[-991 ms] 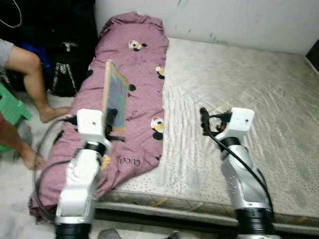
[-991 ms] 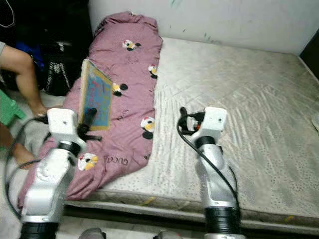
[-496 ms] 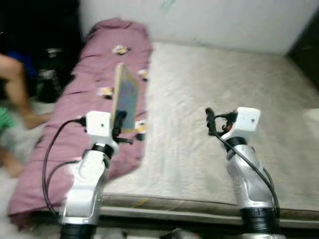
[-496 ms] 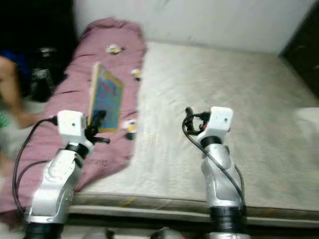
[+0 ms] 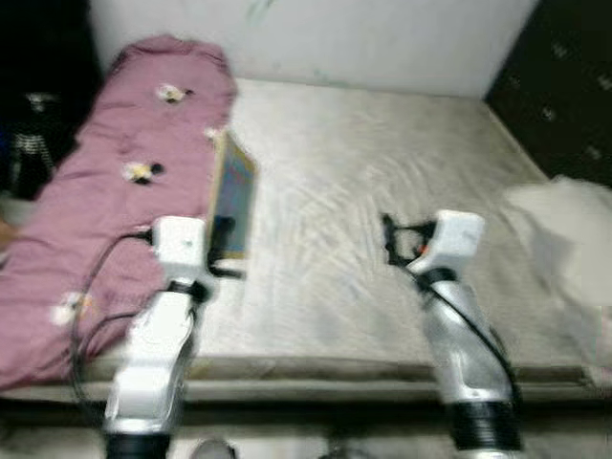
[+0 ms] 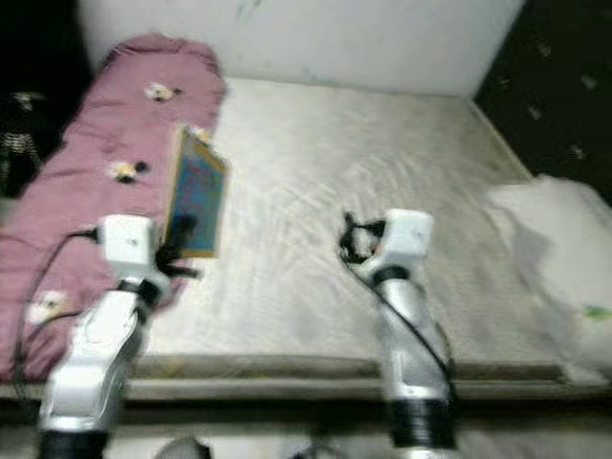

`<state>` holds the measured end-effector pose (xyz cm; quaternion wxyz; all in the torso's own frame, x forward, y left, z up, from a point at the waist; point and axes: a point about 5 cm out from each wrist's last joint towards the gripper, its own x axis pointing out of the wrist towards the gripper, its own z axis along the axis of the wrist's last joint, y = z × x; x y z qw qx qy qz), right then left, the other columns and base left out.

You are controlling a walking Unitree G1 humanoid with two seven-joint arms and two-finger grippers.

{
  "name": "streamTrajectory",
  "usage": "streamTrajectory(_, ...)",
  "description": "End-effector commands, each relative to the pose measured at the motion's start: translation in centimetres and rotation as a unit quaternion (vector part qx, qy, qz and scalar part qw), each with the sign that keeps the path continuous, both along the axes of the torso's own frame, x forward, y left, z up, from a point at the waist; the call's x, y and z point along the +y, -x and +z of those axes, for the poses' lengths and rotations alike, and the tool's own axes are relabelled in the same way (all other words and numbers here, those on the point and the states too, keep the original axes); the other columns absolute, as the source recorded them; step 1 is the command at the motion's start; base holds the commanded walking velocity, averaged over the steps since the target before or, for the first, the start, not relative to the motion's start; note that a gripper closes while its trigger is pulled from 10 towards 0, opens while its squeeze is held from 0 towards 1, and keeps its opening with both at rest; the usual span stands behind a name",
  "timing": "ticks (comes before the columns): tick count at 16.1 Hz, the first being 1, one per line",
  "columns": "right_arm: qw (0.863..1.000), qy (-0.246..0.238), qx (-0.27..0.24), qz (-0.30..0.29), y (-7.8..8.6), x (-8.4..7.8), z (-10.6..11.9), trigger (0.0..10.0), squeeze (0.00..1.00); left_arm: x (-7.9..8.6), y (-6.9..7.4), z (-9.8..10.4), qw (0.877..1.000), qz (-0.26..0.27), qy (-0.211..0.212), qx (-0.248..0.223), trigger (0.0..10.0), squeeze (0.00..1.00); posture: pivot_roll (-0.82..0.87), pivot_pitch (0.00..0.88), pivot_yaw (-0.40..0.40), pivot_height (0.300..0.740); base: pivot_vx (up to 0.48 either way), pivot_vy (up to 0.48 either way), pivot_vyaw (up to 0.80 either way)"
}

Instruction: Clean up the room

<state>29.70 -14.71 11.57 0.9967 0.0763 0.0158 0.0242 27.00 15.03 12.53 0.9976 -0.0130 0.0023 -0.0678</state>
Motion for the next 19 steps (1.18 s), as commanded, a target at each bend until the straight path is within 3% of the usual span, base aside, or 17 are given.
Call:
streamTrajectory(1,1.000,0.008,-0.003,-0.016,0.01,-1.01,0.28,10.0,0.00,-0.74,-0.21,1.22,1.000,-0.009,0.007,-0.028,10.0,0.00,0.00,0.012,-0.073,0.740,0.000,-0.292,0.00)
streamTrajectory(12,1.000,0.026,-0.010,-0.006,0.13,-0.96,0.39,10.0,0.00,-0.95,-0.12,1.41,0.999,-0.013,0.026,-0.037,10.0,0.00,0.00,0.015,-0.074,0.740,0.000,0.000,0.00)
streamTrajectory(16,1.000,0.027,-0.008,-0.008,0.19,-0.96,0.30,10.0,0.00,-1.17,0.02,1.41,0.999,-0.027,0.027,-0.038,10.0,0.00,0.00,0.018,-0.076,0.740,0.000,0.000,0.74)
streamTrajectory(19,1.000,0.028,-0.005,-0.010,0.22,-1.03,0.21,10.0,0.00,-1.21,0.06,1.42,0.998,-0.029,0.028,-0.038,10.0,0.00,0.00,0.020,-0.075,0.740,0.000,-0.342,0.00)
